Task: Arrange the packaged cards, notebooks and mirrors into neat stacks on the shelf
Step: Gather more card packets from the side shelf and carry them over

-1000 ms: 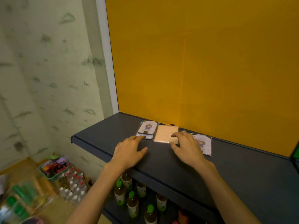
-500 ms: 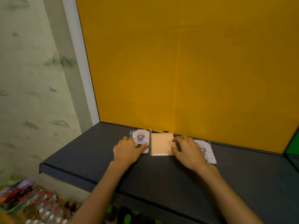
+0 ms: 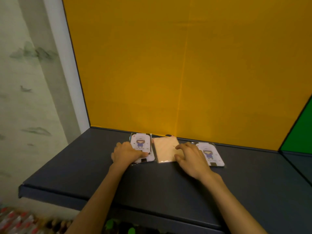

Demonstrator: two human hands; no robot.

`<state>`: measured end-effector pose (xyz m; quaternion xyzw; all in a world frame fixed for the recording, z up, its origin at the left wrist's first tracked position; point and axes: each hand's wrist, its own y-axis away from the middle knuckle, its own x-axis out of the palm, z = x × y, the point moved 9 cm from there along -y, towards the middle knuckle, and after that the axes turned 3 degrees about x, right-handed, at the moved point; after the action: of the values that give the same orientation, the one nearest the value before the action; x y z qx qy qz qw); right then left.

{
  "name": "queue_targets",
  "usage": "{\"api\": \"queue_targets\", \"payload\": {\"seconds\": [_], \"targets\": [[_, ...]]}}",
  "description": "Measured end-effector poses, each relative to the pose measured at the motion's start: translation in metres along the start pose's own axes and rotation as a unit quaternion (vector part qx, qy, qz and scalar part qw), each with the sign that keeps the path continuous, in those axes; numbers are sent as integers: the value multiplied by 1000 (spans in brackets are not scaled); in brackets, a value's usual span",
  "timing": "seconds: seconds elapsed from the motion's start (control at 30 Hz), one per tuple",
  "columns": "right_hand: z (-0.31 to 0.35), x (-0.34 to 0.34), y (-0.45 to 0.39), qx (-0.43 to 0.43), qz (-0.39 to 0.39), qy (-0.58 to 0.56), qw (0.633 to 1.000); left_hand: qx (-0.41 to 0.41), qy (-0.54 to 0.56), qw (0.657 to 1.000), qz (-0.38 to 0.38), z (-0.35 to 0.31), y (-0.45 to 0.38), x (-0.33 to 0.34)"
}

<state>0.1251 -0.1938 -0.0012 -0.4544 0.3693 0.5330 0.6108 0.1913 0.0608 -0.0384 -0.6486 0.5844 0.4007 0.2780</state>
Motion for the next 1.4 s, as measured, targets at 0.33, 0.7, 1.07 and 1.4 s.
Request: {"api": "queue_targets", "payload": {"seconds": [0.33,0.7,1.07,1.4], "targets": [[47,20,-11,-9,4,14,1000,-40,59,997,40,13,-12,-2],[75,33,-22,4,-1,18,1000,-34,386,922,1,43,-7,-29],[98,62,-28,99,44,32,994,-91,565,818,59,103,14,-54],[100,79,-32,178,164,-124,962,-54,590,802,74,118,15,-60]]}}
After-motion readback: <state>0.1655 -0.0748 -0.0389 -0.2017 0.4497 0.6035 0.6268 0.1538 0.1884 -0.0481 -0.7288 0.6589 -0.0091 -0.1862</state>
